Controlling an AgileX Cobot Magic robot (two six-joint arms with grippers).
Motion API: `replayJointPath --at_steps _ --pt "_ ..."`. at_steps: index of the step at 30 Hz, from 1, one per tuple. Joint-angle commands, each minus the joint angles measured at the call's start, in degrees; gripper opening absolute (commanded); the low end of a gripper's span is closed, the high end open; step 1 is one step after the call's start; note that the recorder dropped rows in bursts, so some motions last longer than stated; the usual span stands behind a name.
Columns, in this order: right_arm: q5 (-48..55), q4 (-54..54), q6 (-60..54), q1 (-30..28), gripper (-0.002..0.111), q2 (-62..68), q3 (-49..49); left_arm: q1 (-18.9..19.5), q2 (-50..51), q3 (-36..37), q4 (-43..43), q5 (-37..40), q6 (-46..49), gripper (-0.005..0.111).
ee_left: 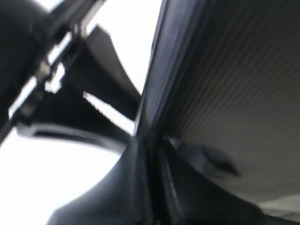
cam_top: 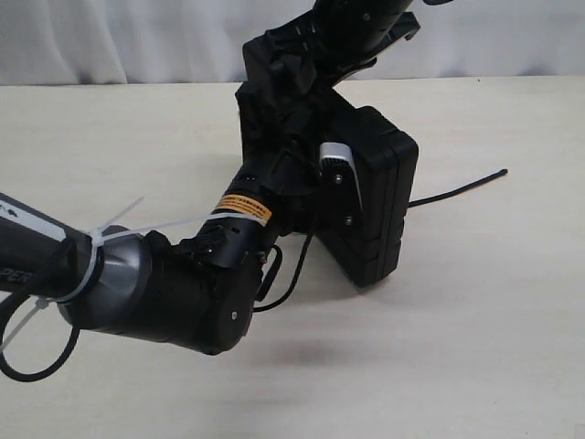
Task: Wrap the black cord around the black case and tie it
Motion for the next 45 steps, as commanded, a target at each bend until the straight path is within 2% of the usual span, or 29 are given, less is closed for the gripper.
replayJointPath --at_steps 1,6,8,10,13,18,21,23,29,33,39,45 --pt "-0.5 0.2 -0.5 0.0 0.004 0.6 0.4 -0.1 -0.5 -0.3 3.8 -0.8 -0.1 0.000" --pt "-0.5 0.2 -0.5 0.0 0.004 0.6 0.4 -0.1 -0.8 -0.3 2.8 -2.3 -0.5 0.001" --pt "-0.5 0.2 -0.5 0.0 0.004 0.6 0.4 -0.1 -1.0 -0.3 2.7 -2.3 -1.8 0.006" --pt "-0.4 0.2 -0.5 0.0 0.004 0.6 0.4 -0.1 -1.1 -0.3 2.5 -2.3 -3.1 0.015" --pt "-0.4 0.2 -0.5 0.0 0.004 0.6 0.4 -0.1 -1.1 -0.3 -0.4 -2.3 -3.3 0.035" --pt "-0.4 0.2 -0.5 0.0 0.004 0.6 0.4 -0.1 -1.1 -0.3 -9.2 -2.3 -4.8 0.063" --pt "-0.4 0.2 -0.5 0.0 0.004 0.6 0.4 -0.1 -1.1 -0.3 -10.5 -1.4 -4.8 0.064" --pt "-0.1 0.2 -0.5 0.0 0.004 0.6 0.4 -0.1 -1.1 -0.3 -10.2 0.1 -8.3 0.064" --pt "0.0 0.2 -0.5 0.0 0.004 0.6 0.4 -0.1 -1.3 -0.3 -10.8 -1.3 -10.9 0.064" --pt "-0.3 0.2 -0.5 0.0 0.004 0.6 0.4 -0.1 -1.3 -0.3 -13.6 1.9 -13.0 0.064" --pt "-0.1 0.2 -0.5 0.0 0.004 0.6 0.4 -0.2 -1.5 -0.3 -12.0 3.9 -16.3 0.064" --pt "-0.3 0.2 -0.5 0.0 0.004 0.6 0.4 -0.2 -1.7 -0.3 -13.6 0.9 -16.1 0.064"
